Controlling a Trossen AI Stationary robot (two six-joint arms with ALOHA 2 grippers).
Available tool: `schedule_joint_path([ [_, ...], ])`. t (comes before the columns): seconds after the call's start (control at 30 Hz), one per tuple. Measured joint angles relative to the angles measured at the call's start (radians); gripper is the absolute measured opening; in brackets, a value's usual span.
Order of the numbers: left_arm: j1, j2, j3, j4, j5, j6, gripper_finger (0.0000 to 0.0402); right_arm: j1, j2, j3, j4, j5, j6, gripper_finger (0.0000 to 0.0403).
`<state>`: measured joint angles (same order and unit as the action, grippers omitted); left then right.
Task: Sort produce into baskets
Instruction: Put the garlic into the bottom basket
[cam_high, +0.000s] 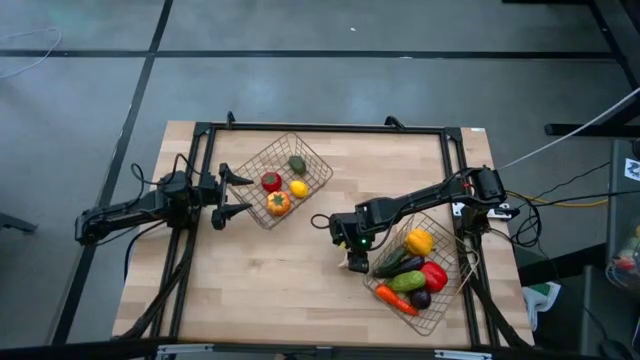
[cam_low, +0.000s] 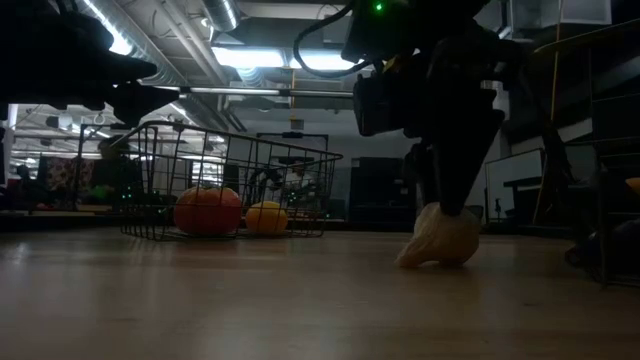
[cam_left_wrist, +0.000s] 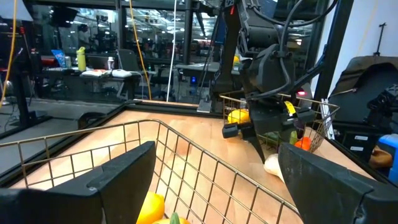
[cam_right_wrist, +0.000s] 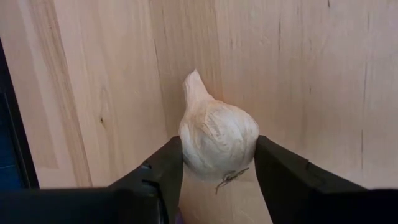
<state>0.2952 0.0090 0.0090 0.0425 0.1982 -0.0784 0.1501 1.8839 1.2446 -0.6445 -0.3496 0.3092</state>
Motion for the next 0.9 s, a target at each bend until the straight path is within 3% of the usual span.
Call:
schedule_joint_path([
  [0.57,0.0,0.0,0.0,0.0,0.0,0.0,0.0335,0.0,-0.013,0.051,-0.074,0.004,-0.019,0.0174],
  [0.9,0.0,0.0,0.0,0.0,0.0,0.0,0.0335,0.0,-0.014,0.274,-0.387,0.143,-0.083,0.0174],
])
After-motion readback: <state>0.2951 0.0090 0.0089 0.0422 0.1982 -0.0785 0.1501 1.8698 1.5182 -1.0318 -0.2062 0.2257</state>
